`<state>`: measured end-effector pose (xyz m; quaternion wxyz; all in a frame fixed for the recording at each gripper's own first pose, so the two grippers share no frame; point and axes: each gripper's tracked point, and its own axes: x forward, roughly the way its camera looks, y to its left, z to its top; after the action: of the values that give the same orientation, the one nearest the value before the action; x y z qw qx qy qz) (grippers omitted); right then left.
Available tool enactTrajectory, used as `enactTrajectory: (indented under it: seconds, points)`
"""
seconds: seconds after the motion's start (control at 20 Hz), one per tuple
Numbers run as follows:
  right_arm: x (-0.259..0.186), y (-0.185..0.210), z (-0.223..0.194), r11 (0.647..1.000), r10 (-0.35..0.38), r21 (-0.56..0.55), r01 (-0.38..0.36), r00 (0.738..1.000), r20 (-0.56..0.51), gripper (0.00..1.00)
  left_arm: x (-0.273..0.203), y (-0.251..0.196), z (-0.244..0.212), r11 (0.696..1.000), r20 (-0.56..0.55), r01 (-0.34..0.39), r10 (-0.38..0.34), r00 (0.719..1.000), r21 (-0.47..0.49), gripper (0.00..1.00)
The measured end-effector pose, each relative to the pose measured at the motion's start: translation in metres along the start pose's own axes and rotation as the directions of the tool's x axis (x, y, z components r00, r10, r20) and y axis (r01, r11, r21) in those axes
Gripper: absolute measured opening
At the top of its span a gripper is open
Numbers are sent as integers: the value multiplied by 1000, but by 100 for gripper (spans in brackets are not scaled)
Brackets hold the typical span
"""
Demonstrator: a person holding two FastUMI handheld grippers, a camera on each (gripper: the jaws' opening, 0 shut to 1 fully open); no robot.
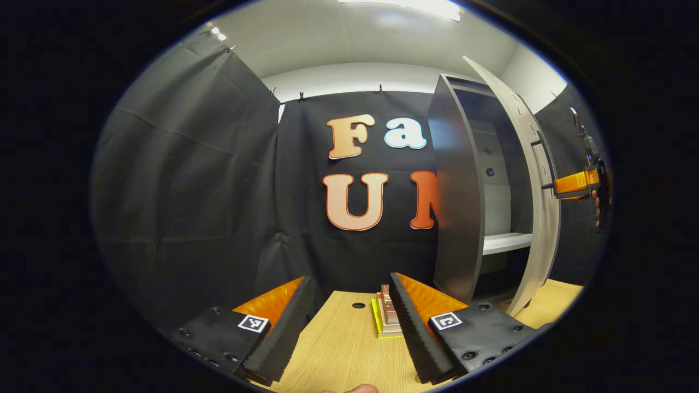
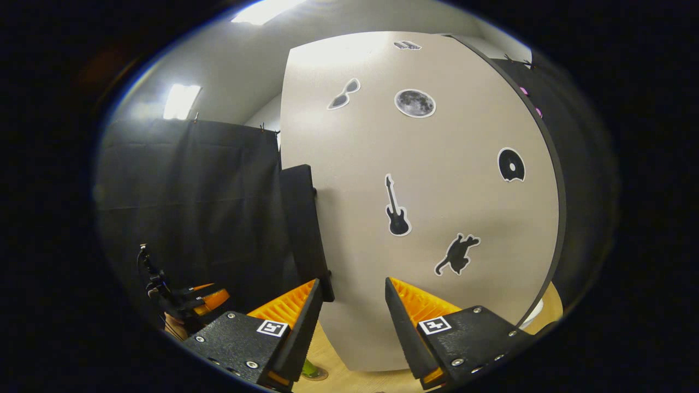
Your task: Open the cabinet door with the right hand, grasp the bottle in the cabinet with the left hand and place it on the coaster, then close the cabinet door with the right hand.
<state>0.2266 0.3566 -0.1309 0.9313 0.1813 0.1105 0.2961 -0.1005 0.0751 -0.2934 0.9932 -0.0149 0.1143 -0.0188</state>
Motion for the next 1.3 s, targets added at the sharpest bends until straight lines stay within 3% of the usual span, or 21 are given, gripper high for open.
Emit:
enactTrajectory:
  seconds: [0.35,0.55,0.95,1.1,1.3]
  points:
    - [10,-2,0,997,-71,10,71,997,15,78,8,-7,-4,1000,-13,6,-6,1000,-14,92]
    - [12,-1,-1,995,-94,36,94,995,16,78,18,-32,-2,998,-23,45,-46,999,-31,92]
    - [14,-2,-4,989,-140,37,140,990,6,79,40,-100,56,991,13,113,-112,994,-67,92]
    - [-7,-14,9,987,-162,17,161,986,48,79,47,-126,87,986,24,138,-136,990,-96,92]
    - [-72,-36,40,975,-217,-18,221,969,118,79,41,-142,124,980,64,160,-154,986,-118,92]
